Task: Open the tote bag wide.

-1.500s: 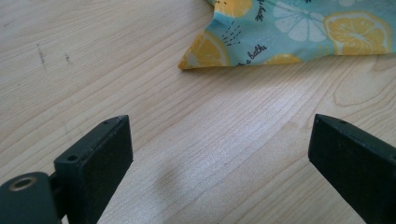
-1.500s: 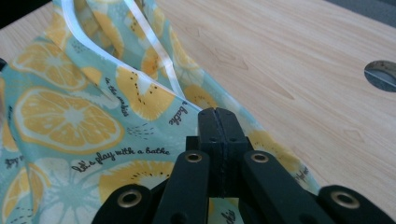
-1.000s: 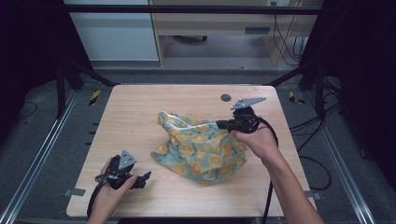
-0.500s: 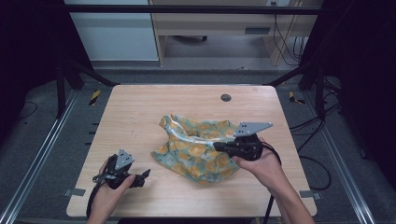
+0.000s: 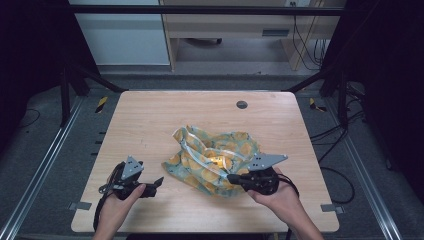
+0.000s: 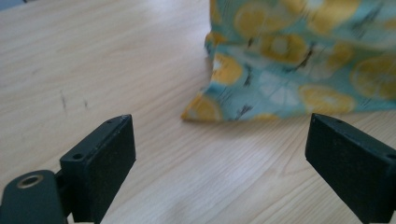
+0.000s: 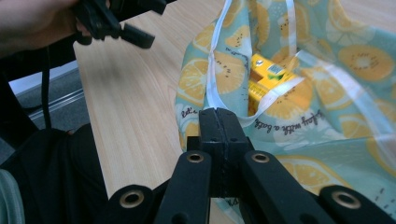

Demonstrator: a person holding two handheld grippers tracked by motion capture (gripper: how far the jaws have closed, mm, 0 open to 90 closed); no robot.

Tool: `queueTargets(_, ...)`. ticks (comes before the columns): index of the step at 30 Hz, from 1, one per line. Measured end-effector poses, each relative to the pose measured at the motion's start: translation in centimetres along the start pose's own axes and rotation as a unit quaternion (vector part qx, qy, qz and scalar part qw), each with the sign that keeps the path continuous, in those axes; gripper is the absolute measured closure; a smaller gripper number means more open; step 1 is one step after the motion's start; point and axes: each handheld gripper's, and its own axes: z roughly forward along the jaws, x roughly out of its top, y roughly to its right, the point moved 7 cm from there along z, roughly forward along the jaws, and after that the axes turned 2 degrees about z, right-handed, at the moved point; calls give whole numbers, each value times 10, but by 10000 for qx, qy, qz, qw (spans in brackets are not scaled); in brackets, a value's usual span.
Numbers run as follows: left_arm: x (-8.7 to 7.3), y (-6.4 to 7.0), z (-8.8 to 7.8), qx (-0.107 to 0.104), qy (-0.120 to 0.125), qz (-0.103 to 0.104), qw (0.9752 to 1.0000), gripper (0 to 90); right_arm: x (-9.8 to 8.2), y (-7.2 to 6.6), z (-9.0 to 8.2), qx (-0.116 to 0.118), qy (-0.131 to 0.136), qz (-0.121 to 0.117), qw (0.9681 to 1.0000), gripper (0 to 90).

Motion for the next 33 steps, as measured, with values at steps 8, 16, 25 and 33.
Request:
queueTargets(8,51,13,6,-207,223,212,9993,77,-9,-6,10,38,-81,-61,9999,900)
queueTargets(16,103,11,25,-145,315,298,9990,71,-14,-8,12,84,-127,-99,9998,900)
queueTargets(25,127,3,52,-177,234,93,9995,96,-19,-9,19,125,-190,-89,9997,900)
queueTargets(33,118,9,68,-448,-247,156,9986,366,-23,-12,22,138,-262,-106,9995,900)
